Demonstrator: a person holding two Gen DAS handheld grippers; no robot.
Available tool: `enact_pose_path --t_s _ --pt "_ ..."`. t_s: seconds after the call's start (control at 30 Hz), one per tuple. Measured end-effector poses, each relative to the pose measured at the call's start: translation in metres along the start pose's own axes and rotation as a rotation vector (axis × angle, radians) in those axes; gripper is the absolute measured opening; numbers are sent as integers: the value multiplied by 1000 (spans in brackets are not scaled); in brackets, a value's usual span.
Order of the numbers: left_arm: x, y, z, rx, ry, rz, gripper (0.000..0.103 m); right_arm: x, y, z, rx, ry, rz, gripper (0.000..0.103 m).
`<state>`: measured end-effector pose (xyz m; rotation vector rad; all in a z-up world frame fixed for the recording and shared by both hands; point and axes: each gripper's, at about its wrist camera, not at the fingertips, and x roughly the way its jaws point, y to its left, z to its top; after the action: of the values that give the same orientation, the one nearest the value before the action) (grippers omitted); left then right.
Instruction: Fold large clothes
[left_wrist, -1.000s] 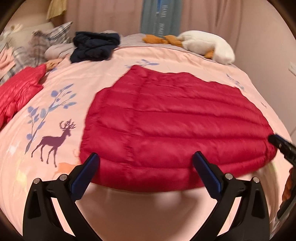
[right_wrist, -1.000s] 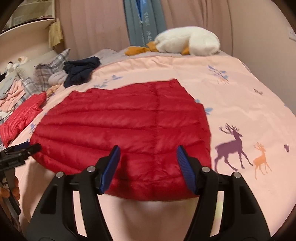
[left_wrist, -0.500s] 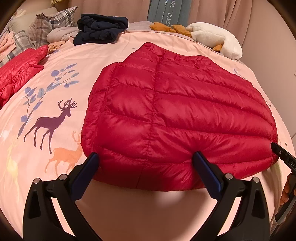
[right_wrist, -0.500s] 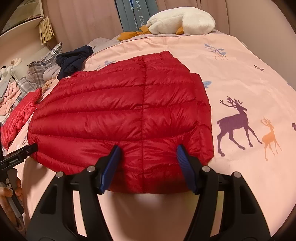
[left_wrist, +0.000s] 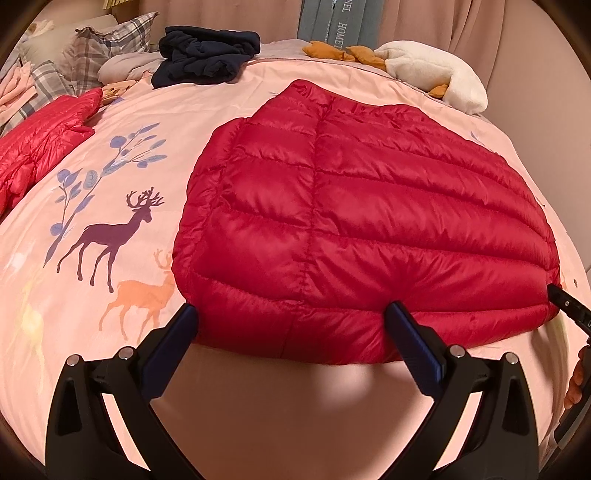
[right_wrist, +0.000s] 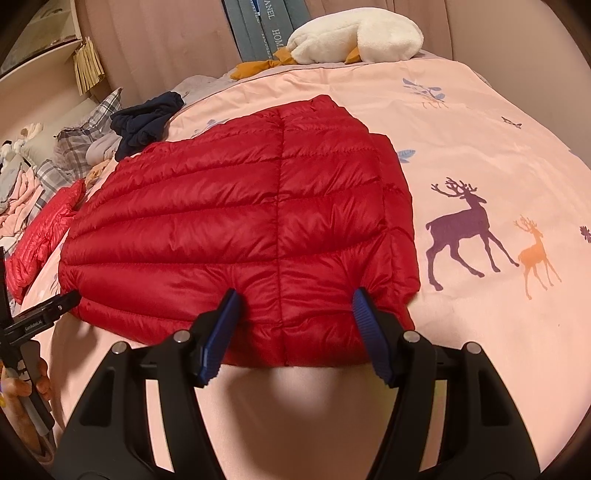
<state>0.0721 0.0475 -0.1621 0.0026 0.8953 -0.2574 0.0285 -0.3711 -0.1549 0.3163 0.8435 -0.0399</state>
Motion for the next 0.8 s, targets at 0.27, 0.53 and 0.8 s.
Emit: enact_pose_path --t_s 0.27,0.53,0.8 --pt "-1 0 0 -1 2 8 102 -2 -2 0 8 0 5 65" --pt "-1 8 -2 -17 13 18 102 -2 -2 1 14 -2 6 65" --pt "-2 12 -1 -24 15 24 102 -4 -3 2 19 -4 4 65"
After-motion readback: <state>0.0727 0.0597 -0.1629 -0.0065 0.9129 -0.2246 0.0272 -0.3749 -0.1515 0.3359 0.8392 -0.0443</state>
